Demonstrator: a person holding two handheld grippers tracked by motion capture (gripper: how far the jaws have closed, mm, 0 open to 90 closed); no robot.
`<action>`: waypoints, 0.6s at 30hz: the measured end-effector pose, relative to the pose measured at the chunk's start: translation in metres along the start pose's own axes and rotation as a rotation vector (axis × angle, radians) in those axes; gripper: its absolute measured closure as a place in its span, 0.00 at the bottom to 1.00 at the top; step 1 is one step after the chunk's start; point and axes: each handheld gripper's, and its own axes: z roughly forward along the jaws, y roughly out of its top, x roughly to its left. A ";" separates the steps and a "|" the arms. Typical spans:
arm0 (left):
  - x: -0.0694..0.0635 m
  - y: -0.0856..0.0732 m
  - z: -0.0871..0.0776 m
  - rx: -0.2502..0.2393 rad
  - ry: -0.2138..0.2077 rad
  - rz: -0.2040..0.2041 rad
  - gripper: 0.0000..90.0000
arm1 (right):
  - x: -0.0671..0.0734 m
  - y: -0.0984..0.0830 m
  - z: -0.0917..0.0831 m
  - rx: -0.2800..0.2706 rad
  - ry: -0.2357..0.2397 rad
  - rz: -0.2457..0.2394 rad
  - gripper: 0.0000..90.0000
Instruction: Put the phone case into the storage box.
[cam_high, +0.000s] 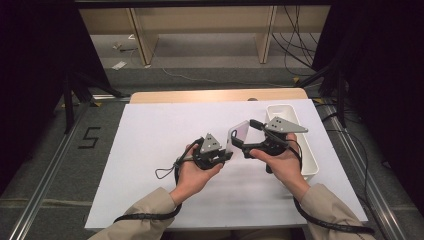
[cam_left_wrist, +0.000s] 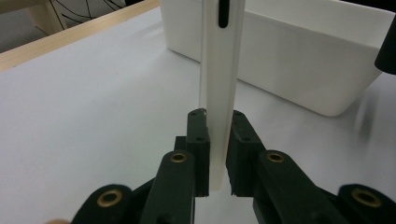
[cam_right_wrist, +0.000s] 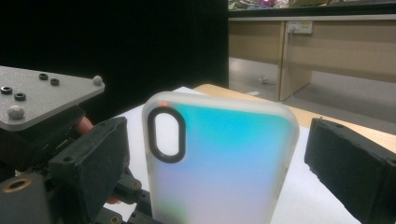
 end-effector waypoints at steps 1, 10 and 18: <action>0.000 0.000 0.000 0.000 0.000 0.001 0.90 | 0.000 0.000 0.000 0.000 -0.001 0.002 0.08; -0.002 0.001 0.004 -0.001 0.002 0.002 0.90 | 0.001 -0.002 0.002 0.003 -0.021 0.009 0.08; -0.004 0.002 0.005 -0.002 0.002 0.001 0.90 | 0.001 -0.002 0.002 0.004 -0.035 0.008 0.07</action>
